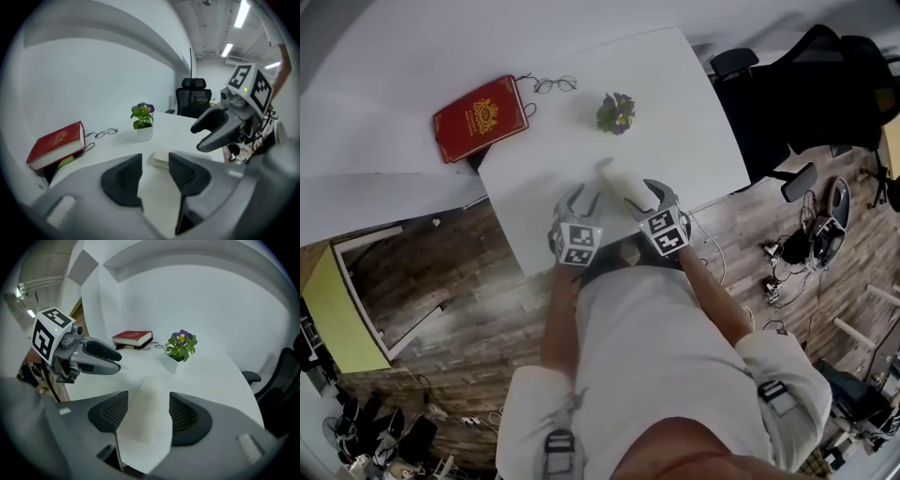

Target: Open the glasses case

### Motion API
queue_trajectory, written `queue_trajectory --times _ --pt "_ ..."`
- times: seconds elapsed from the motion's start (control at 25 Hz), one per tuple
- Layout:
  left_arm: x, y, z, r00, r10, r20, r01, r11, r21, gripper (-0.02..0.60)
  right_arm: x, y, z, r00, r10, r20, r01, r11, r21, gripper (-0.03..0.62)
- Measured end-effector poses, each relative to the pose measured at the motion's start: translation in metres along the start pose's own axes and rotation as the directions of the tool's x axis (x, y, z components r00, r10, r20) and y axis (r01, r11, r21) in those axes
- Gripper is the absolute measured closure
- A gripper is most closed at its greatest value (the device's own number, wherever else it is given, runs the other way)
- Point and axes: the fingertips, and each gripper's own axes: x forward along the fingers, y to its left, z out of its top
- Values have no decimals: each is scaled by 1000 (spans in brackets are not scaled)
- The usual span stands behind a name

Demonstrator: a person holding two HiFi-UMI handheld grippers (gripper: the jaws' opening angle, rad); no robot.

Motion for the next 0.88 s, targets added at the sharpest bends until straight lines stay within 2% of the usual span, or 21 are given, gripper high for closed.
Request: queue_trajectory --times 0.76,0.88 --pt "34 -2 -32 988 -128 -81 132 990 48 407 33 15 -26 989 -54 -137 58 998 28 316" --pt "38 -4 -35 985 -142 -96 147 988 48 407 38 15 -30 986 -58 -158 62 998 25 284"
